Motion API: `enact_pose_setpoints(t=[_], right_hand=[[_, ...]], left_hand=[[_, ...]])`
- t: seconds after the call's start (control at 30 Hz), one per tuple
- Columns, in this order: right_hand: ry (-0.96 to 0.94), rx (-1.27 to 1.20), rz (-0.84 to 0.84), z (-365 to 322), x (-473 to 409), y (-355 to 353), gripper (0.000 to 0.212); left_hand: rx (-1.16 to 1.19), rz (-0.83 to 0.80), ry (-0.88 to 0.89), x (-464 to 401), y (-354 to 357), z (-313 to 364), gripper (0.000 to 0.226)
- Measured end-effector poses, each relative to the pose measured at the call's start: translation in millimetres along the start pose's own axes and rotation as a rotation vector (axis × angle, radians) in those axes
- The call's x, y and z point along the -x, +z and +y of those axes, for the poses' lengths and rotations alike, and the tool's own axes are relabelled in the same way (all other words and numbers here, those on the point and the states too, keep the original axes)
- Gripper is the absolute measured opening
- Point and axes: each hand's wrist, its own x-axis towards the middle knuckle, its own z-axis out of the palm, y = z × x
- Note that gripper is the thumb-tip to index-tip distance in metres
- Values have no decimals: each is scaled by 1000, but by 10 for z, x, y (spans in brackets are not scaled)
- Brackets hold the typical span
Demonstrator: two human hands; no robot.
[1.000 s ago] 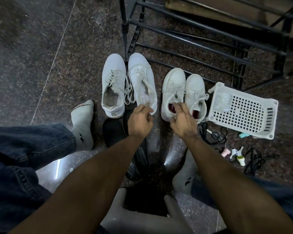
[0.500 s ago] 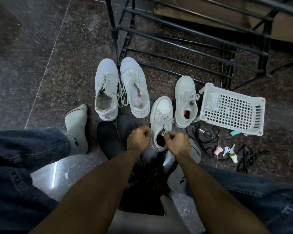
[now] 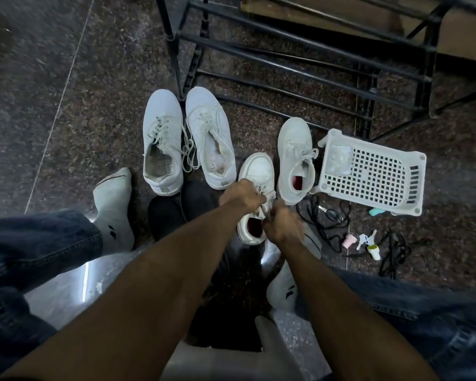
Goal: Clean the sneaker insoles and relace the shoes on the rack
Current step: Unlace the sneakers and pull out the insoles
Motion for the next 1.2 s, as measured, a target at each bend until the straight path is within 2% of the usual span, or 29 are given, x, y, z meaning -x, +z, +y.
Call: enact_pose_setpoints(t=[0.13,0.2,0.27,0.33,0.4,0.5,0.6,0.63,0.73,0.8,0.87,0.97,1.1,1.2], right_hand=[[6,6,1,-19,-15,2,35],[-10,25,-2,-20,-17,-11,36],[-22,39,-1,-16,-16,-25,38],[-31,37,-3,-19,-22,-27,37],[-33,41,-18,-31,-38,-22,34],[-23,63,-59,-44,-72,-37,35],[-36,77,-47,-35,-79,-60,33],[-57,74,-11,-23,-66,-70,30],[-221,11,142,8,-28,-72,26],[-326,13,159,-20,-16,-78,31],[-319,18,150,-51,-48,-71,26],[-232,-137,77,-96,-122,-106,9],[-94,-616,-215,-126,-198,-364,22],[-66,-812,-312,-165,-213,-733,4]], left_hand=[[44,67,103,-17,-58,73,11],[233,106,131,-36,-95,56,5],[534,168,155,-8,-196,96,19],[873,256,149,41,-394,238,23],[1005,291,155,53,-641,407,17],[905,218,268,23,-856,522,15],[829,182,264,6,-781,458,10],[803,182,238,-7,-704,401,11],[591,187,112,-22,-407,125,39],[485,168,22,77,-235,-81,34],[431,129,-48,220,-92,-237,26],[375,48,-16,356,71,-358,25],[203,59,98,384,119,-340,30],[48,49,133,361,84,-292,31]])
